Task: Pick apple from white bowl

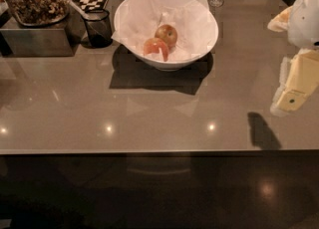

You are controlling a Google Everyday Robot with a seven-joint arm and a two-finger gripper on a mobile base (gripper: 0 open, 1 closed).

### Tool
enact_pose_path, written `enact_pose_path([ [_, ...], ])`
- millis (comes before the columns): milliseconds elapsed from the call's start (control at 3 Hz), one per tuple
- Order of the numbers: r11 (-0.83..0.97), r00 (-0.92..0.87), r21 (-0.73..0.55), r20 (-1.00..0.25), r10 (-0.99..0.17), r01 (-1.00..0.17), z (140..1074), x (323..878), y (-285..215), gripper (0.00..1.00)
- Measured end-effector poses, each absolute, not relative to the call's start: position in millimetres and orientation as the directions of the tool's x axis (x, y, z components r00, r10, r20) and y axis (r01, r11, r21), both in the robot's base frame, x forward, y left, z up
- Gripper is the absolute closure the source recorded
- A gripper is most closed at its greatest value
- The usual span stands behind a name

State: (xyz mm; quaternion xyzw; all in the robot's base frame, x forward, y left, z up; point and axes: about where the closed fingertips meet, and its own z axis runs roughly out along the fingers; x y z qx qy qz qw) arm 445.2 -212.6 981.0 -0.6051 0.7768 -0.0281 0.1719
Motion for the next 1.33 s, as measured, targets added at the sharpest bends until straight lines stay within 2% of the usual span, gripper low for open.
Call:
enact_pose_path([
  [333, 0.199, -0.118, -0.251, -0.301, -0.946, -0.947, 989.4, 466.8, -191.1, 0.0],
  [1000, 0.0, 0.112, -0.258, -0.421, -0.9, -0.966, 1005.0, 521.4, -117.9, 0.0],
  [1333, 0.005, 0.114, -0.27, -0.423, -0.899, -0.963, 1007.8, 523.4, -116.3, 0.0],
])
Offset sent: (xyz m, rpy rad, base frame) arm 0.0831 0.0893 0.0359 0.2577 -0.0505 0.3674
